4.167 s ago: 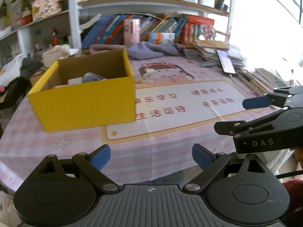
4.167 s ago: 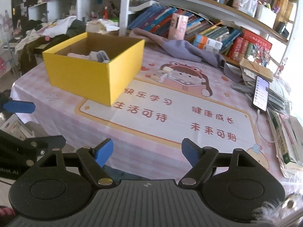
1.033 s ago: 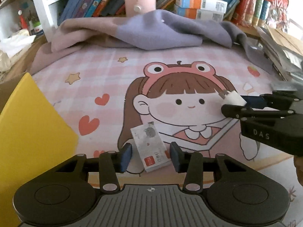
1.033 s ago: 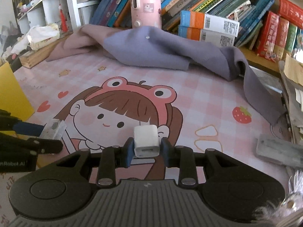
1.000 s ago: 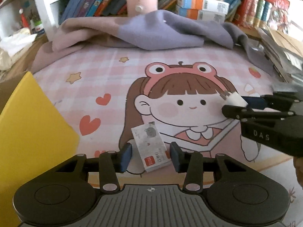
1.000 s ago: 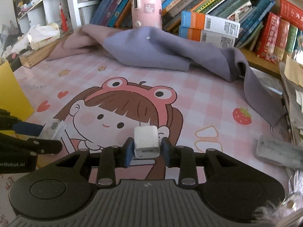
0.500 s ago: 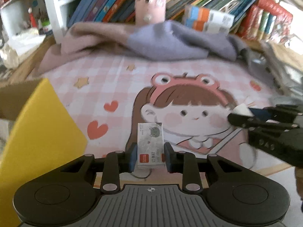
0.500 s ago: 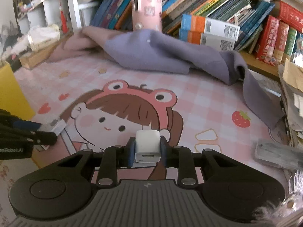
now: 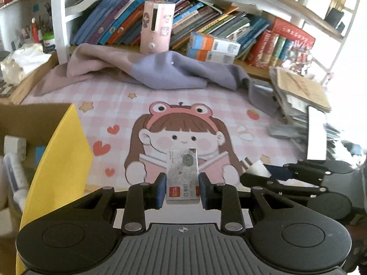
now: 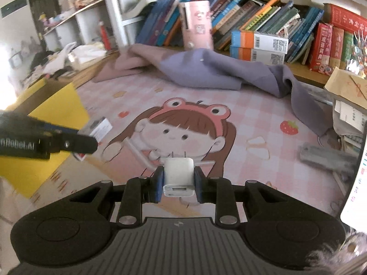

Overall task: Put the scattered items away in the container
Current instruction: 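Carry the small white box in left tool while right tool carries the plug to the yellow box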

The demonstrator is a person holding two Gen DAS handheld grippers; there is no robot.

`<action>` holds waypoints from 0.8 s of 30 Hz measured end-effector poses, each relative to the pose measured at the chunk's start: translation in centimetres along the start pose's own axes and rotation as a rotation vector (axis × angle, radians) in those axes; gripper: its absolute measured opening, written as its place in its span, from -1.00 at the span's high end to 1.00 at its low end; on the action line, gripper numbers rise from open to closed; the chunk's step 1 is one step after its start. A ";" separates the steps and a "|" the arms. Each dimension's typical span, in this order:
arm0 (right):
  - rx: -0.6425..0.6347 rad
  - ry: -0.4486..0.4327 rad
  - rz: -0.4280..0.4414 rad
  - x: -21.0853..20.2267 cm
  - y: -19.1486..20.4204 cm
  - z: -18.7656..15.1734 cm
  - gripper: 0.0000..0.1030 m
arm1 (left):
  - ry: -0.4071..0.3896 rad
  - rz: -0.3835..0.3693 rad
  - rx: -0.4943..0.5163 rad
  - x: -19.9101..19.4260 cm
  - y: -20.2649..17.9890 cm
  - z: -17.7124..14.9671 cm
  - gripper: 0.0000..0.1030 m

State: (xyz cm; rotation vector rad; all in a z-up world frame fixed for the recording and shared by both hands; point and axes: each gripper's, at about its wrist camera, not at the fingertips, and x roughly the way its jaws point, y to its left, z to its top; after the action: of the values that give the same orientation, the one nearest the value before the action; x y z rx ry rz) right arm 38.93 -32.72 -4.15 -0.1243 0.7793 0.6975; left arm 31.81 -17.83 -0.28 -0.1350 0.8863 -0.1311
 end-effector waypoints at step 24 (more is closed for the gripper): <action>-0.063 0.010 -0.158 -9.9 10.2 -3.0 0.52 | -0.073 -0.271 -0.006 -10.0 2.5 -6.3 0.46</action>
State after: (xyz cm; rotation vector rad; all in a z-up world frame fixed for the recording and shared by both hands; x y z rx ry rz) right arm 25.86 -31.14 1.97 -0.2436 0.7485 0.5717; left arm 20.82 -14.06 2.95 -0.2639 0.7929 -0.3743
